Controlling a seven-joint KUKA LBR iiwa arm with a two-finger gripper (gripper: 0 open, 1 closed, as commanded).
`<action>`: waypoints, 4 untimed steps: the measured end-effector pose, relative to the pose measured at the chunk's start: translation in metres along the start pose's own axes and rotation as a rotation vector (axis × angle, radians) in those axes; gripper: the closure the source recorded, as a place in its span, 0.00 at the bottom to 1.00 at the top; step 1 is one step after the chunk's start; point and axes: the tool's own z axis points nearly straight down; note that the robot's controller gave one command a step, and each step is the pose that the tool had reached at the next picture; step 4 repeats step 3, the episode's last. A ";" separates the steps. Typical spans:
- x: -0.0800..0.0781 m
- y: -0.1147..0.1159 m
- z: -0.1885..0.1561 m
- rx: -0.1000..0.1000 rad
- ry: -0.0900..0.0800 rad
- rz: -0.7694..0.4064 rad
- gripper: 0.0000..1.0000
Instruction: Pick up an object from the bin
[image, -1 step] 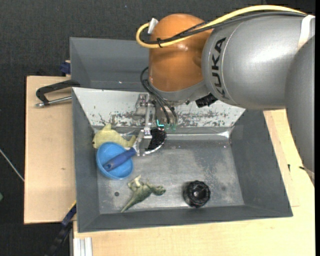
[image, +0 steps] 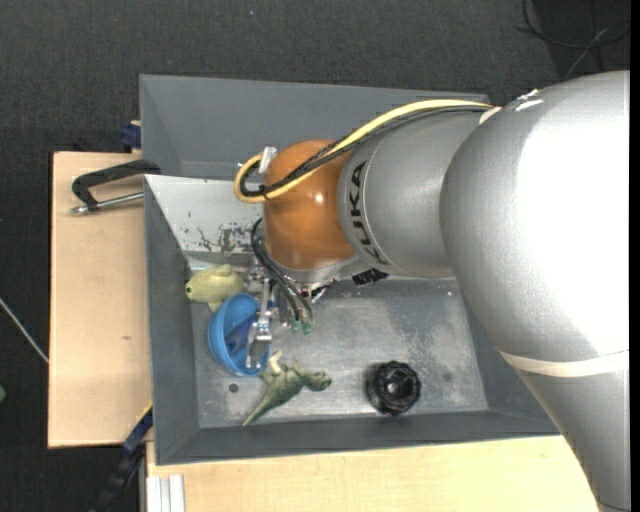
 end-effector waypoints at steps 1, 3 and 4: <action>-0.004 -0.001 -0.007 -0.002 -0.012 0.001 1.00; 0.005 -0.018 -0.234 -0.003 -0.017 0.000 1.00; 0.005 -0.018 -0.234 -0.003 -0.017 0.000 1.00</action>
Offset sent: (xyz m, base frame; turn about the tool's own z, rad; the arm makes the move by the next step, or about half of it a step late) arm 0.0000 0.0000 0.0000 0.0000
